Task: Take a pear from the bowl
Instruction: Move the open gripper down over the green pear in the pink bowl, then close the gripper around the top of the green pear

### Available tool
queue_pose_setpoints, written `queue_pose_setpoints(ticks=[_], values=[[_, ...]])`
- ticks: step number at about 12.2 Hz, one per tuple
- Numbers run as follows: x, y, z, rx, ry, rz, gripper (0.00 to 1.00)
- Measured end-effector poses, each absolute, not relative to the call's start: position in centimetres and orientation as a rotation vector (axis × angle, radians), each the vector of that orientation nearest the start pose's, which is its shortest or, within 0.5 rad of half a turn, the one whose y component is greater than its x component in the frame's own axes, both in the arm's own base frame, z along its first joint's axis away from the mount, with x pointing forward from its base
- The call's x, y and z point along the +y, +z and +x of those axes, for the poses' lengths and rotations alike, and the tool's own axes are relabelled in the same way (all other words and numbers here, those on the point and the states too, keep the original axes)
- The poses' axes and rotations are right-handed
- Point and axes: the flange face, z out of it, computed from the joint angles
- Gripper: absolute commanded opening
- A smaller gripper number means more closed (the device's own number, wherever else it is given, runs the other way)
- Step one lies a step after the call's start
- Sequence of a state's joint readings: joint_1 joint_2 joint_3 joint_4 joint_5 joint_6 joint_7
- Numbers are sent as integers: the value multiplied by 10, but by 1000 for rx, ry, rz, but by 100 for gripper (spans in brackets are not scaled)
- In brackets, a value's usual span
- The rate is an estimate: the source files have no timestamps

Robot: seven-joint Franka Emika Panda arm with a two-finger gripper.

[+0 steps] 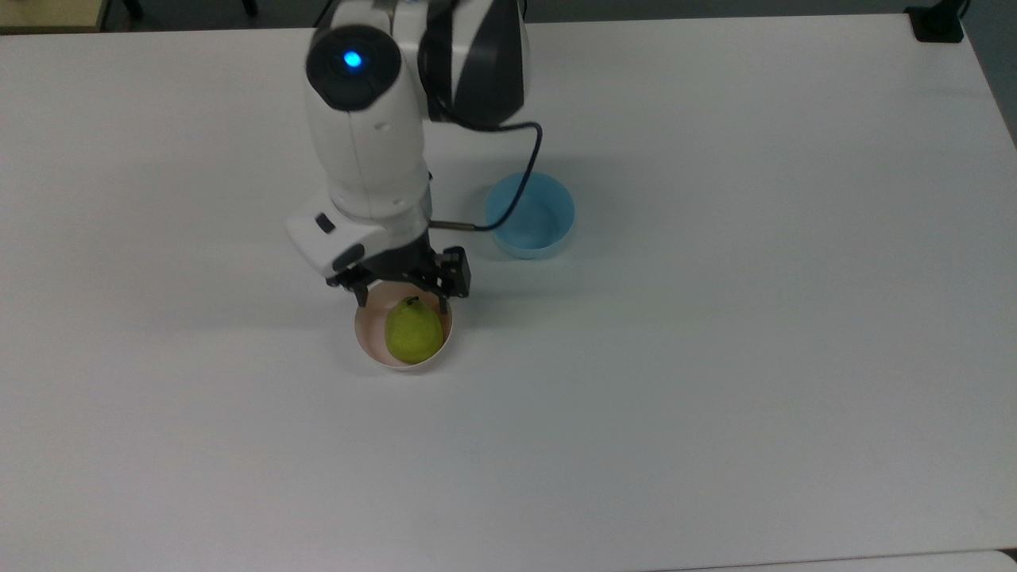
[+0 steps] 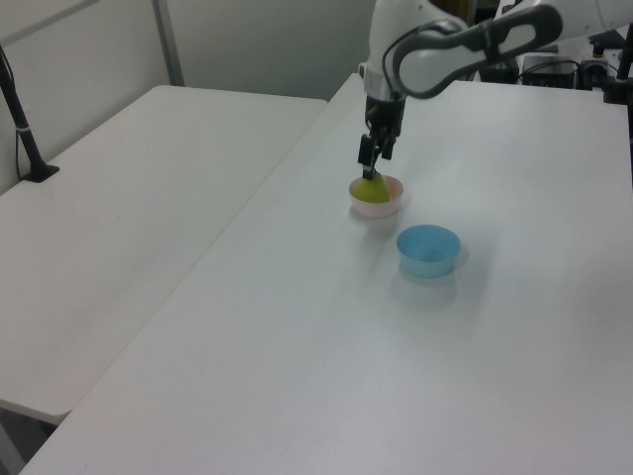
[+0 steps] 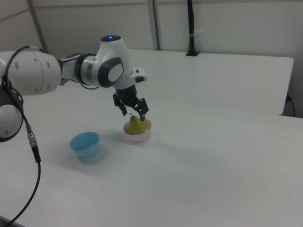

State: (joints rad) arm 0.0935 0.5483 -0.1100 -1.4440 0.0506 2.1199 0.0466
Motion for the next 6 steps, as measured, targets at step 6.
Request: queue_pose_setpoints(ticks=[6], values=[[14, 349, 731, 39, -220, -3190, 64]])
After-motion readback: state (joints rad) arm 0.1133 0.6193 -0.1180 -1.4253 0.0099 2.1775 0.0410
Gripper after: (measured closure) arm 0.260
